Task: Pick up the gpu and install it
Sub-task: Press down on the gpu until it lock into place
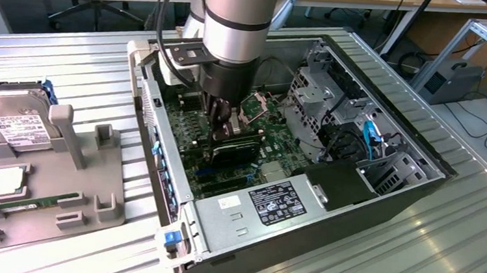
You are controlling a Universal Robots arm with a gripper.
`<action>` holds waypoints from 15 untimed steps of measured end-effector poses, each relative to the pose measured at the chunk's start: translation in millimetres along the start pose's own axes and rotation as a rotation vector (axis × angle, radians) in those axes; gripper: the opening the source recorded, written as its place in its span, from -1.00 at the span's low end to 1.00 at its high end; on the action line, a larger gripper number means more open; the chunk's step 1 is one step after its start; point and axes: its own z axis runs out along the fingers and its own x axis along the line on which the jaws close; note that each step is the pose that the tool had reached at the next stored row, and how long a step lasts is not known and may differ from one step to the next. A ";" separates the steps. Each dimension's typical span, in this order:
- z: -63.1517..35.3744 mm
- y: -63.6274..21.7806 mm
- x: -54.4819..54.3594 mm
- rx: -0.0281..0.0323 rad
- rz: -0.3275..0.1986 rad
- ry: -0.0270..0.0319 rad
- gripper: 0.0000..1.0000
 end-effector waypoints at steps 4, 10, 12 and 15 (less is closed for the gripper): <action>0.0 -0.1 0.0 -0.0001 0.000 0.0000 -0.66; 0.0 -0.1 -0.1 0.0000 0.000 0.0000 -0.29; 0.0 -0.1 0.0 0.0000 0.000 0.0000 -0.04; 2.3 -3.8 -0.1 -0.0005 0.000 -0.0001 -0.04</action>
